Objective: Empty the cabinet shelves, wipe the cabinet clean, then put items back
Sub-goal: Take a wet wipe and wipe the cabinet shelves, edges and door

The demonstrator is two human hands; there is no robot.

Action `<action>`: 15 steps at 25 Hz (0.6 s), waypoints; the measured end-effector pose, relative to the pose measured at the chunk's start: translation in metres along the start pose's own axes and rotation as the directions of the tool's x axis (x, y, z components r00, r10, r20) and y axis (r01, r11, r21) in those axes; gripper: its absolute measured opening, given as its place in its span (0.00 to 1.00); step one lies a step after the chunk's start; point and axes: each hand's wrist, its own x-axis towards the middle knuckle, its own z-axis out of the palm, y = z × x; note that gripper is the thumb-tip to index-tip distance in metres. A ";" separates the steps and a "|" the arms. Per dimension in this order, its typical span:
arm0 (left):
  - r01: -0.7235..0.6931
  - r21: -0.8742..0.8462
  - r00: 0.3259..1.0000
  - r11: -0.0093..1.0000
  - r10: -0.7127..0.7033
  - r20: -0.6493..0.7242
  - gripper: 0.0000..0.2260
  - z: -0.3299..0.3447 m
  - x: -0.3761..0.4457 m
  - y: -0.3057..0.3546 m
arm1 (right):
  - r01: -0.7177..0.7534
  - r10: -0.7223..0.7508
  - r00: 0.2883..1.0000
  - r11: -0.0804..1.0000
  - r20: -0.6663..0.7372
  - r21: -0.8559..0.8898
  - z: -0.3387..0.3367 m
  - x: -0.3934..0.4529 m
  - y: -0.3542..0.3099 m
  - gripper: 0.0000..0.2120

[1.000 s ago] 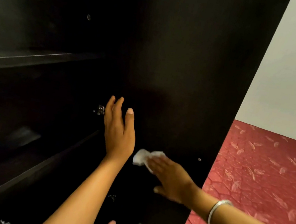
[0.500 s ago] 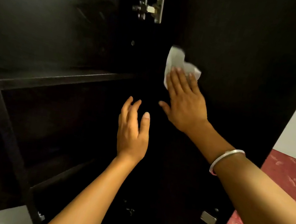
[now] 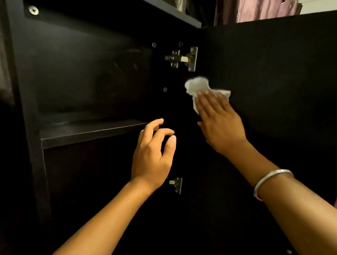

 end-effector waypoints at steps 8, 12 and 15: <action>-0.105 0.034 0.994 0.994 0.105 0.001 0.20 -0.014 0.045 0.026 | -0.309 0.332 0.929 0.939 -0.163 0.152 -0.048 0.097 0.054 0.34; -0.158 0.162 0.987 0.974 0.163 -0.016 0.20 -0.028 0.064 0.034 | -0.248 0.289 0.936 0.947 -0.203 0.207 -0.045 0.133 0.055 0.30; -0.154 0.197 0.985 0.968 0.166 -0.045 0.20 -0.045 0.074 0.038 | -0.126 0.239 0.915 0.934 -0.325 0.333 -0.048 0.155 0.062 0.18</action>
